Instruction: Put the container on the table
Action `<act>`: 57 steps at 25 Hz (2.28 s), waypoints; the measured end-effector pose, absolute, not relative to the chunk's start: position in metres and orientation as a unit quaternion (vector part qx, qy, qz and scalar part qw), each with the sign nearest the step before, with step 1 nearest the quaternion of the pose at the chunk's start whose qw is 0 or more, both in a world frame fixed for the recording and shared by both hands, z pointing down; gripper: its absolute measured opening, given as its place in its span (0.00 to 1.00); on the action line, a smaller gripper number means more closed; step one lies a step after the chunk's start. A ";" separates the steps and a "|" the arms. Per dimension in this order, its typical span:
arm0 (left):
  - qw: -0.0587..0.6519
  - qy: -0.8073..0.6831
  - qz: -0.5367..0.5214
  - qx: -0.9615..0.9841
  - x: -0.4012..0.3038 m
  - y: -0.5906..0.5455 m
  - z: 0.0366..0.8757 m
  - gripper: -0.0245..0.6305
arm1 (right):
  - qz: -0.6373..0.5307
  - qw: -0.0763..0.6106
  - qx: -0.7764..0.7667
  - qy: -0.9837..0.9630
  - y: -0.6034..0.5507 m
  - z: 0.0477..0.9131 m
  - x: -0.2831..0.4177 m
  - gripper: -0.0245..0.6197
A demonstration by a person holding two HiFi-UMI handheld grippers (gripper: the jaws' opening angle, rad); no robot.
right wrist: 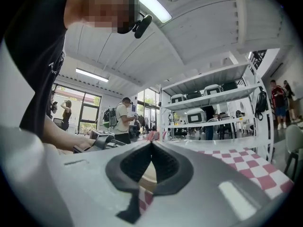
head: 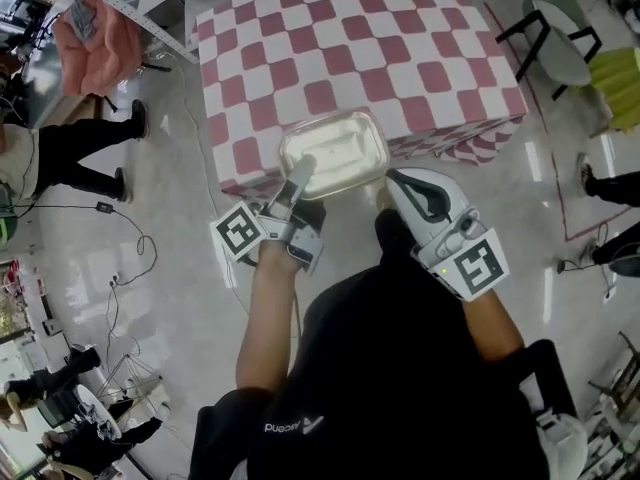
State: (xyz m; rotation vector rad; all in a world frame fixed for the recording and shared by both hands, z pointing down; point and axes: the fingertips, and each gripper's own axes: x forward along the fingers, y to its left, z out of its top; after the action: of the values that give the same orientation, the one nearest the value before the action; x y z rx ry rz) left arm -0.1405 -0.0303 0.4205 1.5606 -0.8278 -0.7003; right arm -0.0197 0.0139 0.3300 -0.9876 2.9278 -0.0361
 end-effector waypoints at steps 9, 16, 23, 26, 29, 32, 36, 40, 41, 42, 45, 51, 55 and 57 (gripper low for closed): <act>0.573 -0.387 -0.282 0.665 -0.121 -0.156 0.435 0.34 | -0.011 0.013 -0.275 0.961 -0.107 0.330 0.000 0.04; 0.576 -0.404 -0.258 0.662 -0.117 -0.228 0.454 0.34 | -0.026 0.008 -0.264 0.964 -0.175 0.339 0.002 0.04; 0.587 -0.416 -0.210 0.663 -0.124 -0.268 0.485 0.34 | -0.032 0.005 -0.295 0.955 -0.200 0.345 0.001 0.04; 0.592 -0.418 -0.191 0.661 -0.126 -0.276 0.497 0.34 | -0.032 0.001 -0.309 0.951 -0.203 0.346 0.001 0.04; 0.599 -0.417 -0.177 0.661 -0.126 -0.283 0.506 0.34 | -0.035 0.000 -0.321 0.947 -0.209 0.347 0.000 0.04; 0.602 -0.420 -0.165 0.659 -0.127 -0.287 0.513 0.34 | -0.037 0.001 -0.329 0.944 -0.211 0.348 -0.003 0.04; 0.593 -0.428 -0.149 0.666 -0.128 -0.290 0.515 0.34 | -0.038 0.003 -0.336 0.941 -0.213 0.349 -0.003 0.04; 0.574 -0.445 -0.128 0.676 -0.128 -0.292 0.517 0.42 | -0.041 0.001 -0.340 0.940 -0.216 0.352 -0.003 0.04; 0.568 -0.449 -0.117 0.680 -0.127 -0.291 0.518 0.46 | -0.041 0.000 -0.340 0.940 -0.217 0.352 -0.002 0.04; 0.561 -0.454 -0.104 0.684 -0.127 -0.291 0.519 0.50 | -0.042 -0.001 -0.340 0.939 -0.217 0.353 -0.002 0.04; 0.529 -0.471 -0.056 0.704 -0.126 -0.289 0.518 0.58 | -0.045 0.001 -0.339 0.940 -0.220 0.353 -0.003 0.04; 0.475 -0.506 0.027 0.719 -0.135 -0.285 0.523 0.72 | -0.047 0.005 -0.333 0.942 -0.222 0.354 -0.009 0.04; 0.454 -0.522 0.051 0.721 -0.142 -0.281 0.524 0.74 | -0.050 0.003 -0.330 0.943 -0.221 0.358 -0.011 0.04; 0.436 -0.529 0.064 0.725 -0.145 -0.278 0.521 0.74 | -0.049 0.004 -0.327 0.944 -0.219 0.357 -0.012 0.04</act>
State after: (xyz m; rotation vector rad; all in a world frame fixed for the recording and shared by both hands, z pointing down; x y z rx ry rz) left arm -0.1455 -0.2778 0.5209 1.8031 -1.3169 0.1596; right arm -0.0125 -0.2191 0.3574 -1.0257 2.9574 -0.1523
